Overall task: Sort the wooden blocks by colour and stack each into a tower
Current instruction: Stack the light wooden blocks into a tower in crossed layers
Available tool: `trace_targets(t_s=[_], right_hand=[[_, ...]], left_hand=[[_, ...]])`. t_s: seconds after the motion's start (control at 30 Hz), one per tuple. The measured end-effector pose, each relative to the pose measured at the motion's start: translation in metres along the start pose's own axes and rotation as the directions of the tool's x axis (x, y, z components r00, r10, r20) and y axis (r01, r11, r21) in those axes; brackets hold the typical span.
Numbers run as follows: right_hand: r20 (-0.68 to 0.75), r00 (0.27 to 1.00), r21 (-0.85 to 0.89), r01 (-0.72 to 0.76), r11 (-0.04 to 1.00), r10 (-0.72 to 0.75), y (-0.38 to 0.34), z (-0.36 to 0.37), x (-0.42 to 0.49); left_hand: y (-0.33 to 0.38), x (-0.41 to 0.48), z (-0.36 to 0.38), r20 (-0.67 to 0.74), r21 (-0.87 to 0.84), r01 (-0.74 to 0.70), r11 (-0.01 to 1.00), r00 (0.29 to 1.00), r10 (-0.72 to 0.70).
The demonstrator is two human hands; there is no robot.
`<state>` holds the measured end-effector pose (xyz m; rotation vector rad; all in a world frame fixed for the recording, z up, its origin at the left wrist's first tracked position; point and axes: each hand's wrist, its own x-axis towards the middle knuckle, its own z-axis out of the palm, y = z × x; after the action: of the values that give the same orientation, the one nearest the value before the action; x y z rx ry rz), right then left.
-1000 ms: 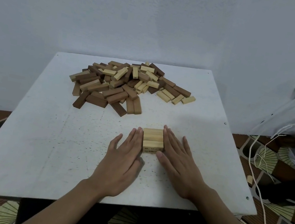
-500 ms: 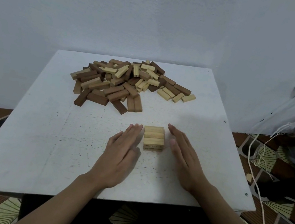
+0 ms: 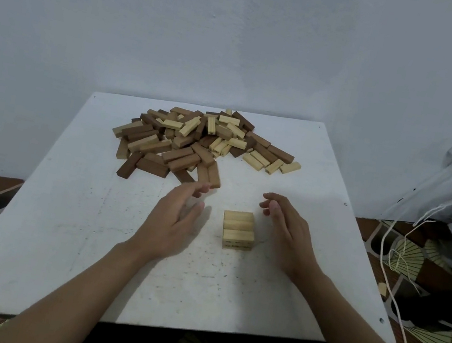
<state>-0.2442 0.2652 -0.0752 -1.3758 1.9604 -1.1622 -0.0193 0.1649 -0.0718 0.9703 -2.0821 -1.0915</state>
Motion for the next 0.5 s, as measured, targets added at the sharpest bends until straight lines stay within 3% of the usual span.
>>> trace_targets(t_s=[0.1, 0.17, 0.27, 0.37, 0.5], right_hand=[[-0.068, 0.997, -0.071, 0.022, 0.997, -0.026, -0.003, -0.004, 0.02], [-0.119, 0.991, -0.127, 0.046, 0.991, -0.061, -0.005, -0.004, 0.036], [-0.124, 0.987, -0.299, 0.064, 0.952, -0.105, -0.008, -0.003, 0.061], [-0.026, 0.994, -0.532, 0.075, 0.843, -0.105, -0.006, -0.003, 0.081], [0.047, 0.998, -0.654, 0.055, 0.754, -0.032, -0.003, -0.001, 0.089]], left_hand=[[-0.016, 0.021, -0.006, -0.117, 0.199, -0.096, 0.975, 0.986, 0.121], [-0.024, 0.032, -0.007, -0.179, 0.38, -0.084, 0.921, 0.97, 0.163], [-0.032, 0.042, -0.01, -0.086, 0.605, -0.097, 0.79, 0.979, 0.186], [-0.038, 0.045, -0.013, 0.019, 0.726, -0.15, 0.671, 0.98, 0.199], [-0.039, 0.045, -0.012, 0.03, 0.754, -0.134, 0.643, 0.985, 0.17]])
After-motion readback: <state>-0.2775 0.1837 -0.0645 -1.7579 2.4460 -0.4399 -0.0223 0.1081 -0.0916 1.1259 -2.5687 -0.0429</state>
